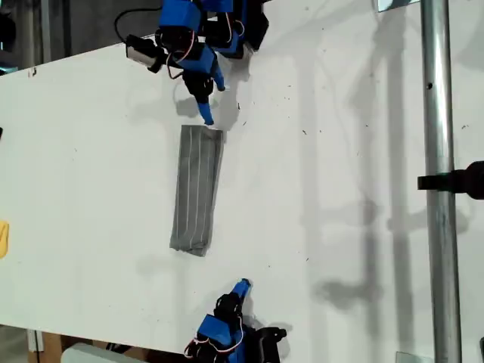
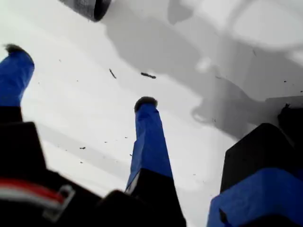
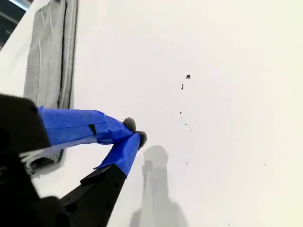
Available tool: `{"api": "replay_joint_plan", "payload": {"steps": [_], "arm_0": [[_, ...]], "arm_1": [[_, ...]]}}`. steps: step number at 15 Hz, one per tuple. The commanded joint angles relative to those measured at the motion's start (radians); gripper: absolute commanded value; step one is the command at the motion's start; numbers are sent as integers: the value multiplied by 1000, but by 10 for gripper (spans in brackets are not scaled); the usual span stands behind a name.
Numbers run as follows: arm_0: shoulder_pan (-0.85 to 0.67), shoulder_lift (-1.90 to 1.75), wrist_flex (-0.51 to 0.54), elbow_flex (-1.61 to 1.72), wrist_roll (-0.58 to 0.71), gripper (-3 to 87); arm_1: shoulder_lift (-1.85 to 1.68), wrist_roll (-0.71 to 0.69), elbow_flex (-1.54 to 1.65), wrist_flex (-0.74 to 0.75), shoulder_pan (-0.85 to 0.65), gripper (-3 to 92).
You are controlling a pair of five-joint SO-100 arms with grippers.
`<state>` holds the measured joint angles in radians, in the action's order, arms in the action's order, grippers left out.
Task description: Grasp corners of a towel and fold twice.
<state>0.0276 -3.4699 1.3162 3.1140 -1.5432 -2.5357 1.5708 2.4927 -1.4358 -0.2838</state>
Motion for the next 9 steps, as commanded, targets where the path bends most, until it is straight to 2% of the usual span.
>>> {"api": "replay_joint_plan", "payload": {"steps": [1, 3, 6, 9], "arm_0": [[-11, -6, -15, 5, 3, -25], [-3, -6, -14, 5, 3, -25], [14, -6, -12, 5, 2, -25], [28, -6, -12, 5, 3, -25]], "arm_1": [[256, -66, -120, 170, -86, 431], [534, -110, -218, 281, -132, 440], [824, -155, -376, 365, -170, 444], [1118, -222, -620, 345, -192, 446]]}}
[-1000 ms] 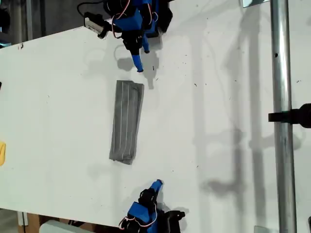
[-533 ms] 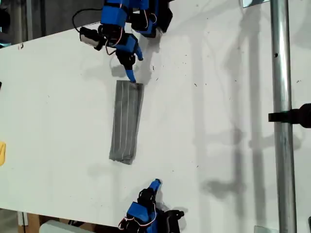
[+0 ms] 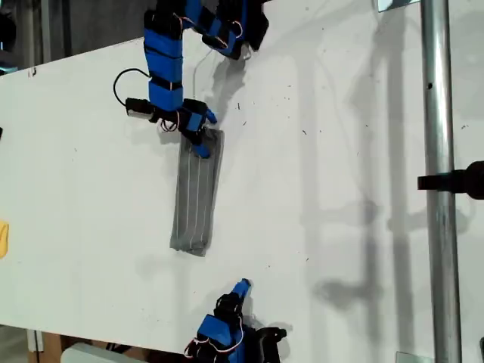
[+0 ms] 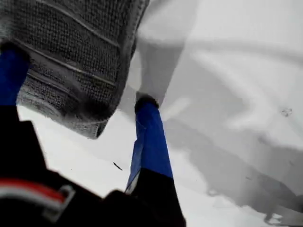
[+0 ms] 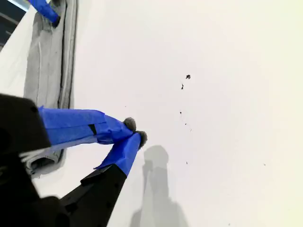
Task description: Grasp corners of a towel and fold twice.
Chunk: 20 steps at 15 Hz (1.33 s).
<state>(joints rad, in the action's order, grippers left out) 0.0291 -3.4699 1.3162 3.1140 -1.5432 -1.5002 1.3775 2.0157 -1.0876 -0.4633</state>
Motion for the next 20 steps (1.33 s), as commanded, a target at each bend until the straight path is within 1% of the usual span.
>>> {"api": "replay_joint_plan", "payload": {"steps": [1, 2, 3, 4, 5, 6, 8, 10, 12, 14, 15, 16, 17, 19, 20], "arm_0": [[29, -6, -12, 5, 3, -25], [34, -6, -12, 5, 3, -25], [40, -6, -11, 5, 6, -25], [48, -6, -11, 5, 3, -25], [51, -6, -11, 5, 2, -25], [52, -6, -11, 5, 0, -25], [52, -6, -11, 5, -3, -25], [49, -6, -11, 5, -3, -25], [44, -6, -11, 5, 2, -25], [44, -6, -11, 5, 3, -25], [44, -6, -11, 5, 3, -25], [38, -6, -11, 5, 9, -25], [28, -6, -11, 5, 20, -25], [21, -6, -12, 5, 34, -25], [31, -6, -12, 5, 32, -25]], "arm_1": [[184, -54, -249, -25, -12, 444], [264, -74, -364, -67, -11, 443], [313, -101, -436, -66, -11, 411], [342, -140, -482, -52, -17, 352], [359, -173, -508, -34, -28, 199], [360, -176, -511, -21, -38, 39], [359, -193, -500, -18, -49, 13], [318, -206, -457, -57, -48, -2], [123, -196, -281, -80, -23, -2], [-179, -156, -86, -222, 43, -2], [-360, -112, -5, -339, 81, -2], [-522, -58, 21, -492, 124, -2], [-635, -5, 11, -634, 169, -2], [-701, 110, -141, -896, 265, -2], [-681, 132, -238, -950, 296, -2]]}}
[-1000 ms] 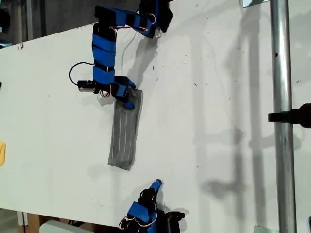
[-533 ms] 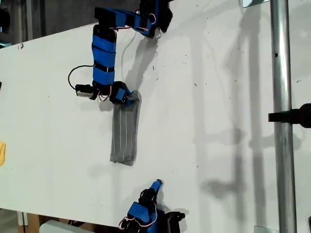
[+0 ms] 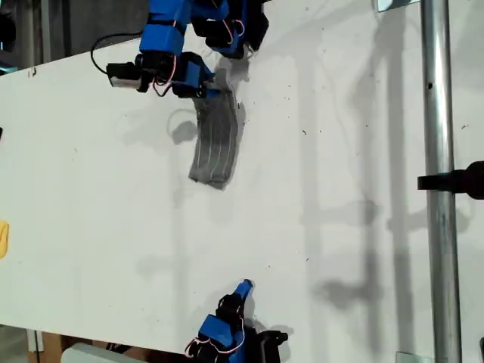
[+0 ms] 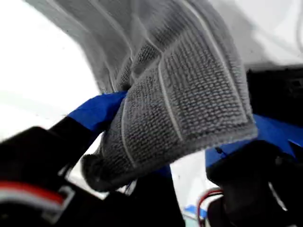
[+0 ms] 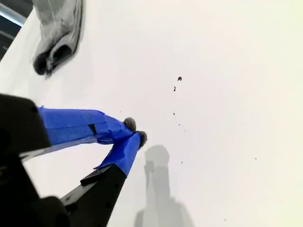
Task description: Grasp corners of a towel and fold twice.
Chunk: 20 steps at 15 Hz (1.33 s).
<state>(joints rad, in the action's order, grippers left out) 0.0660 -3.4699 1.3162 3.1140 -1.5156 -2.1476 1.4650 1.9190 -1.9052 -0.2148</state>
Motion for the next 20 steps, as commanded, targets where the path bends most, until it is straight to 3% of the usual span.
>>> {"api": "replay_joint_plan", "payload": {"steps": [1, 5, 9, 16, 17, 18, 19, 20], "arm_0": [[-5, -6, -12, 5, 3, -25], [15, -6, -12, 5, -15, -25], [44, -6, -12, 5, -43, -25], [48, -6, -12, 5, -52, -25], [48, -6, -12, 5, -52, -25], [48, -6, -12, 5, -54, -25], [48, -6, -12, 5, -52, -25], [51, -6, -12, 5, -57, -25]], "arm_1": [[3, 34, -190, -112, 46, -2], [354, -118, -184, 278, -18, -2], [531, -166, -259, 586, -34, -2], [508, -270, -268, 834, -81, 12], [491, -301, -249, 933, -80, 32], [509, -307, -278, 963, -77, 157], [476, -387, -299, 1039, -44, 461], [339, -477, -244, 1232, 0, 352]]}}
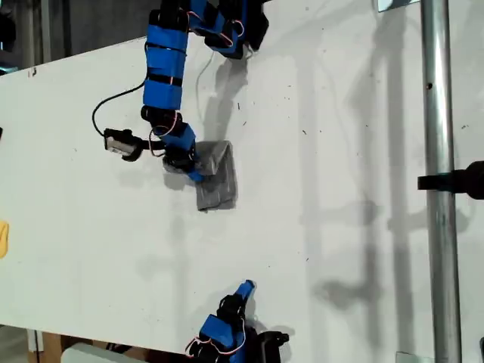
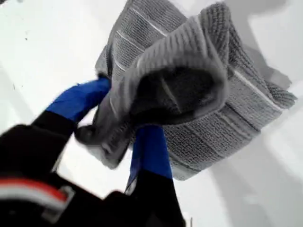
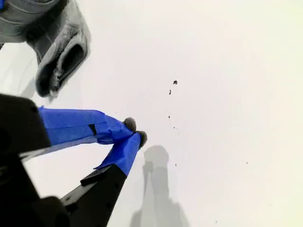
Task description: Grasp corners of a towel and fold twice.
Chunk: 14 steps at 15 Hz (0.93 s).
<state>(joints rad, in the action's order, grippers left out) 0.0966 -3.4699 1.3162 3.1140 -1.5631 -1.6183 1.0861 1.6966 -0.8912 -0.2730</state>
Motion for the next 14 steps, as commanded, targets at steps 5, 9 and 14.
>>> {"api": "replay_joint_plan", "payload": {"steps": [5, 9, 14], "arm_0": [[11, -6, -14, 5, -20, -24], [-64, -6, -12, 5, 37, 15], [-164, -6, -11, 5, 118, 15]], "arm_1": [[-773, -172, 275, 348, 25, -3], [-1520, 20, 874, 201, -49, -3], [-1667, 176, 1074, -202, -121, -3]]}}
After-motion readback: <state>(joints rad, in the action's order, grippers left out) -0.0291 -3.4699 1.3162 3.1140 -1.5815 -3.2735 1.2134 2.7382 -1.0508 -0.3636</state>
